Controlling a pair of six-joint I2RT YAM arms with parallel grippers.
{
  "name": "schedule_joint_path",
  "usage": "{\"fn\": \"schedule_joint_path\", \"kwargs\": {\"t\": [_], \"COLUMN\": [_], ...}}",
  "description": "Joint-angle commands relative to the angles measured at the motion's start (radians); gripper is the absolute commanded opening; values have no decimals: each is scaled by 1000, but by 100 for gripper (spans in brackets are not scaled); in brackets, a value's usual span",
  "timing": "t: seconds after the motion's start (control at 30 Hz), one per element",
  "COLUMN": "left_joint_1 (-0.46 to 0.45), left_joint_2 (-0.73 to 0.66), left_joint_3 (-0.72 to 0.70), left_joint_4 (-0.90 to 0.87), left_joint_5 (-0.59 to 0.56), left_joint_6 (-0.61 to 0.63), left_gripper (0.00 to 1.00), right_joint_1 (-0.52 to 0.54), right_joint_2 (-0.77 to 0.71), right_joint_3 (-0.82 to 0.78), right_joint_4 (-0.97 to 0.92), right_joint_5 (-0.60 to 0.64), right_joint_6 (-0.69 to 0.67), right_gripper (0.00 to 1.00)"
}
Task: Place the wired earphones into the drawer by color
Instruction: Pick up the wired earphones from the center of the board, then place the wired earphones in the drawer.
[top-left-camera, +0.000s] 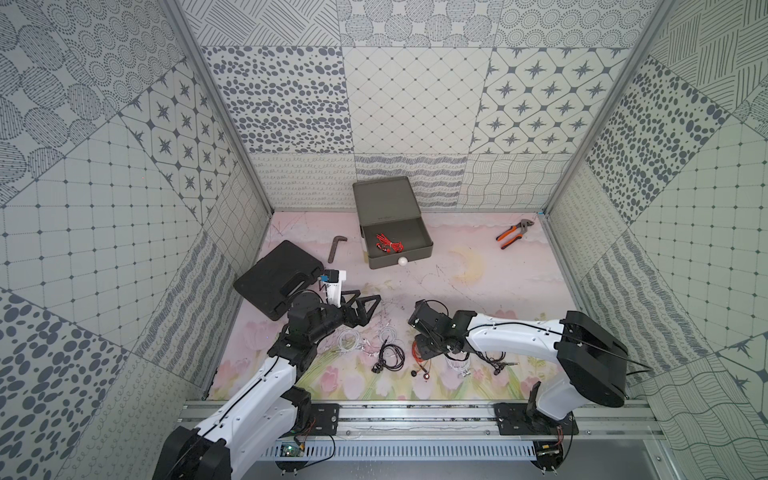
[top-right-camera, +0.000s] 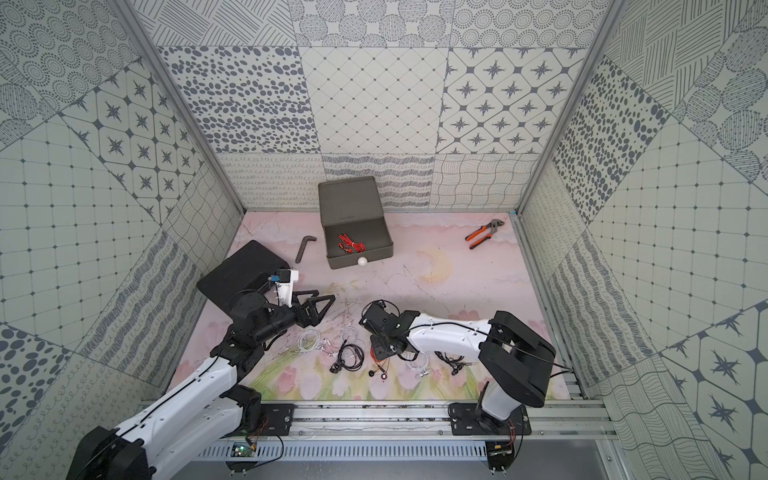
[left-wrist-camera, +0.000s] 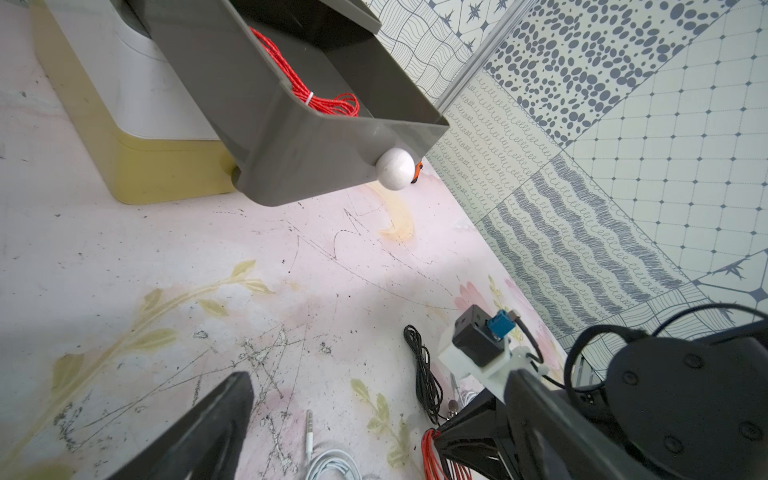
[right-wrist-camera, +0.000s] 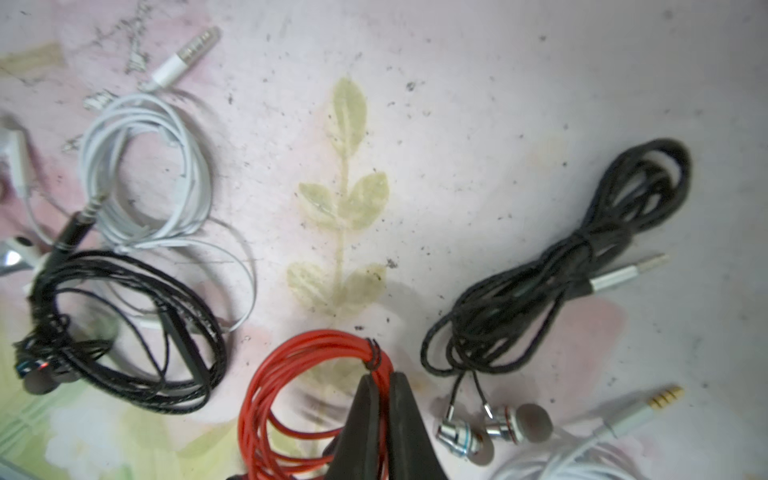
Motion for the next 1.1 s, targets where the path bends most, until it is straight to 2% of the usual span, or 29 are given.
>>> {"fn": "schedule_joint_path", "kwargs": {"t": [0.0, 0.3, 0.53, 0.77, 1.07], "left_joint_1": [-3, -4, -4, -4, -4], "left_joint_2": [-7, -27, -40, -56, -67], "left_joint_3": [10, 5, 4, 0, -1], "left_joint_4": [13, -1, -22, -40, -53], "left_joint_5": [-8, -35, -67, -95, -122], "left_joint_6": [17, 19, 18, 18, 14], "left_gripper": [99, 99, 99, 99, 99], "right_joint_1": [5, -2, -36, -73, -151], "right_joint_2": [-73, -240, -309, -311, -236], "right_joint_3": [50, 107, 189, 296, 495], "right_joint_4": [-35, -108, -134, -136, -135], "right_joint_5": [41, 109, 140, 175, 163], "right_joint_6": [-22, -55, -114, -197, -312], "right_gripper": [0, 0, 0, 0, 0]}}
